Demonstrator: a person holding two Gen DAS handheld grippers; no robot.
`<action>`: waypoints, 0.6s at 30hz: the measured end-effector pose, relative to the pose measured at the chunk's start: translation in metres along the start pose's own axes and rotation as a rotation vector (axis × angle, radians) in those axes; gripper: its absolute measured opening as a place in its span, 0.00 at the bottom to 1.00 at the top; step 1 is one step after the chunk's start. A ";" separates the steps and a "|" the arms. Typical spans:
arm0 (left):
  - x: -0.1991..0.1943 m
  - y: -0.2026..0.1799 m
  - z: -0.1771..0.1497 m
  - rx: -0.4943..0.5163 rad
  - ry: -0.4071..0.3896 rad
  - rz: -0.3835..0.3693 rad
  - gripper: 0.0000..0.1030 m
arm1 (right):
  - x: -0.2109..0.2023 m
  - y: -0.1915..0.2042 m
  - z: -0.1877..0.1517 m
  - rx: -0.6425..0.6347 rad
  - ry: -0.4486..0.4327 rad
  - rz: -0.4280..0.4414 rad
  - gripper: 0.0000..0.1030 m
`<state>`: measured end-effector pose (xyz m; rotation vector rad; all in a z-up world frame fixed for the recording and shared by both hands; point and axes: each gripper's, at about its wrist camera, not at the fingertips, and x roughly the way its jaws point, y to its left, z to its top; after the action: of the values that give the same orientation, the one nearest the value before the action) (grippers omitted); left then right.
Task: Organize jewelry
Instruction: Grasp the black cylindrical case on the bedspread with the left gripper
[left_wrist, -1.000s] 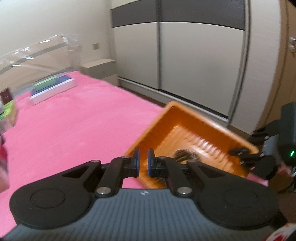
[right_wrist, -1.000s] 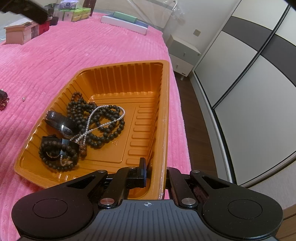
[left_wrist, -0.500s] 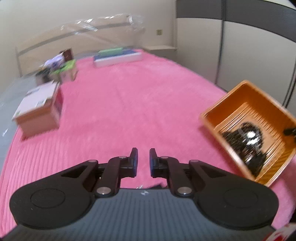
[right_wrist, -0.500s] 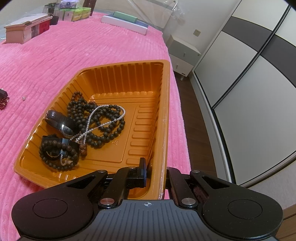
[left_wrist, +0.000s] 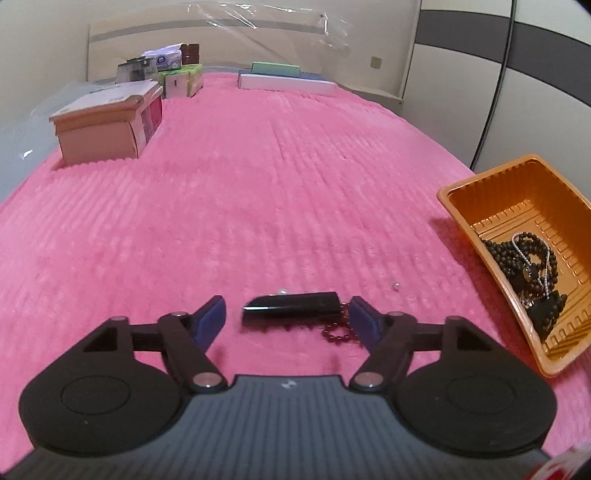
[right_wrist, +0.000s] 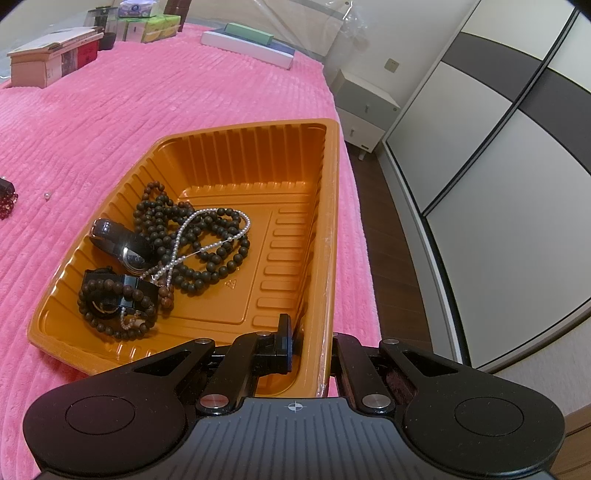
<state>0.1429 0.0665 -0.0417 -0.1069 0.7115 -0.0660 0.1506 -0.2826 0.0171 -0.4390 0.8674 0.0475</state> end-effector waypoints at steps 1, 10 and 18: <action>0.003 -0.002 -0.002 -0.013 -0.006 0.001 0.74 | 0.000 0.000 0.000 0.001 0.001 0.001 0.05; 0.030 -0.012 -0.008 -0.049 -0.009 0.066 0.75 | 0.001 0.000 -0.001 0.001 0.004 0.001 0.05; 0.040 -0.007 -0.013 -0.056 -0.002 0.080 0.75 | 0.002 0.001 -0.001 0.004 0.006 -0.002 0.05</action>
<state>0.1642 0.0551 -0.0764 -0.1318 0.7147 0.0309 0.1511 -0.2829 0.0144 -0.4367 0.8731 0.0428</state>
